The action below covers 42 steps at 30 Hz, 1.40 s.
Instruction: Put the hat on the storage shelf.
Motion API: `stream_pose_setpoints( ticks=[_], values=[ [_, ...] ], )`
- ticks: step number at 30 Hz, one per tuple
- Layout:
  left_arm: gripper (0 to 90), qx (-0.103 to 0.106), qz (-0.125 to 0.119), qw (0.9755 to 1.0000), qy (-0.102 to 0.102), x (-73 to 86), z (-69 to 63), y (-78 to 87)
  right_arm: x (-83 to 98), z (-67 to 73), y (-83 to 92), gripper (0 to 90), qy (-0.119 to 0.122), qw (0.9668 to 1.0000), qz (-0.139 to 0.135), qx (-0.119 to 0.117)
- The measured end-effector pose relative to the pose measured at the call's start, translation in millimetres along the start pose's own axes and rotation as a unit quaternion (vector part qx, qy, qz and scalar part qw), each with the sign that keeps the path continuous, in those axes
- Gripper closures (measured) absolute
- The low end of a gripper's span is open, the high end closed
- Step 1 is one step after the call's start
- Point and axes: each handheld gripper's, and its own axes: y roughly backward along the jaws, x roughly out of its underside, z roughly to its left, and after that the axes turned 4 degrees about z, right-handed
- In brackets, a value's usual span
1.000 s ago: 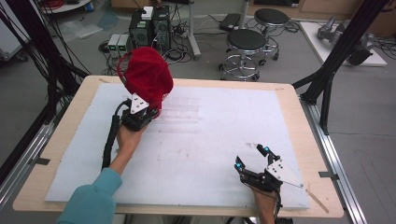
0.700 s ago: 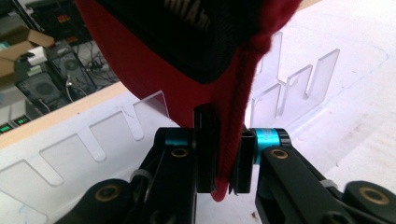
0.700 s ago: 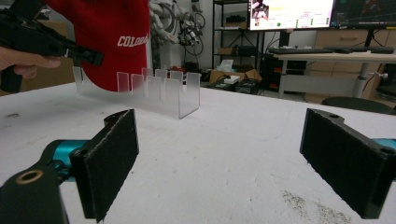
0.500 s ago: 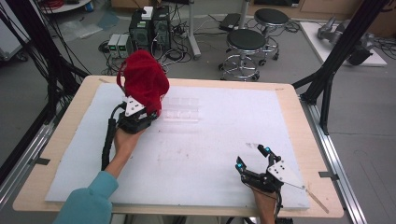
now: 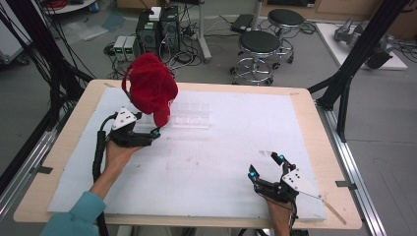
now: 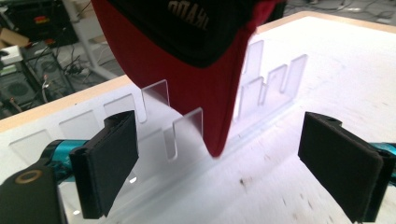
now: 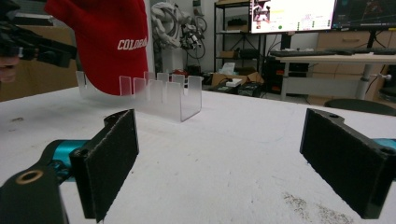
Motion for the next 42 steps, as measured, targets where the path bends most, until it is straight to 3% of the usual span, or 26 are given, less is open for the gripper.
stream_pose_setpoints(
  ticks=[3,6,13,17,19,20,23,27,37,42],
  values=[
    [12.5,0.005,0.001,0.9999,-0.011,11.5,5.3,15.7,0.1,1.2,0.4,10.5,0.0,1.0,0.0,0.001],
    [12.5,0.001,-0.017,0.9994,-0.028,29.1,11.3,35.7,0.2,1.4,0.5,10.5,0.0,1.0,-0.001,0.003],
    [12.5,0.029,-0.07,0.9965,-0.037,68.1,26.0,85.0,0.2,1.5,0.3,10.5,0.002,1.0,-0.001,0.003],
    [12.5,0.04,-0.079,0.9953,-0.039,91.1,28.7,103.2,0.2,1.5,0.2,10.5,0.004,1.0,0.0,0.005],
    [12.5,0.034,-0.084,0.9953,-0.035,100.0,29.7,107.9,0.1,1.7,0.2,10.5,0.005,1.0,0.0,0.006],
    [12.1,0.034,-0.086,0.9955,-0.022,105.8,30.6,110.5,0.2,2.1,0.3,10.5,0.004,1.0,0.001,0.006],
    [11.6,0.031,-0.118,0.9925,-0.013,110.4,28.5,116.3,0.3,2.8,0.4,10.5,0.006,0.9999,0.0,0.009],
    [11.6,0.027,-0.128,0.991,-0.028,112.2,24.9,117.8,0.4,3.3,0.5,10.5,0.006,0.9999,0.001,0.01],
    [11.7,0.017,-0.144,0.9894,-0.011,114.9,26.7,120.1,0.4,3.2,0.5,10.5,0.006,0.9999,0.001,0.01],
    [11.8,0.015,-0.148,0.9888,-0.016,115.5,26.0,120.9,0.3,3.0,-0.2,10.5,0.009,0.9999,0.002,0.011]
  ],
)
